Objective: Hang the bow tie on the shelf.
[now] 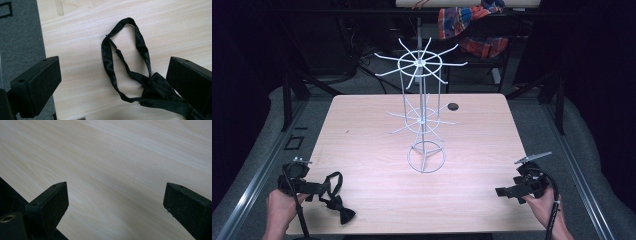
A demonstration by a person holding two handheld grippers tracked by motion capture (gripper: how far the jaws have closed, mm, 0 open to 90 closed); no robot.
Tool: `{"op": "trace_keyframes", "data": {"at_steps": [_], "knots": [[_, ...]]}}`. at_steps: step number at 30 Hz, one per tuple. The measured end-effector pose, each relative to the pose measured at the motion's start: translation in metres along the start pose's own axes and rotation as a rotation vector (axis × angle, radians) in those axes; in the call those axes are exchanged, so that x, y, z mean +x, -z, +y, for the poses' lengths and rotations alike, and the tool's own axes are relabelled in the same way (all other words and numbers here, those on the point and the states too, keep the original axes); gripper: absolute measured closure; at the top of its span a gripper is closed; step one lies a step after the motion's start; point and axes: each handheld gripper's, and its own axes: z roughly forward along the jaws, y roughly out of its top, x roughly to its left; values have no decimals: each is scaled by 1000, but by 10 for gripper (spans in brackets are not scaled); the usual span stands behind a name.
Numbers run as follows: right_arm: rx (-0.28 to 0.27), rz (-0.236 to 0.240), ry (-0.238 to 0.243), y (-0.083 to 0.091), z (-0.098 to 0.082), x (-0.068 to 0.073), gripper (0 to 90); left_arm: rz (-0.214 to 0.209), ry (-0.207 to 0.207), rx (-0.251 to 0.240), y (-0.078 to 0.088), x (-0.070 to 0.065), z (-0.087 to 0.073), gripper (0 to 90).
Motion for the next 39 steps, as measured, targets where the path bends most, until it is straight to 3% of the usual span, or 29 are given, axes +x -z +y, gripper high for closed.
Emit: {"op": "trace_keyframes", "data": {"at_steps": [5,14,19,25,29,39], "knots": [[34,7,22,-3,1,2,67,-16,-8,-1,-2,-2,-1,2],[24,25,43,-3,6,3,72,-14,13,-29,-1,3,-7,3],[6,30,37,-9,15,-3,77,-59,21,-16,-4,4,-7,2],[29,42,54,-13,19,4,78,-65,19,-20,-1,4,-12,1],[16,43,61,-10,18,7,81,-71,33,-21,-1,6,-13,1],[41,52,64,-16,19,7,86,-96,74,-4,-11,9,-8,5]]}}
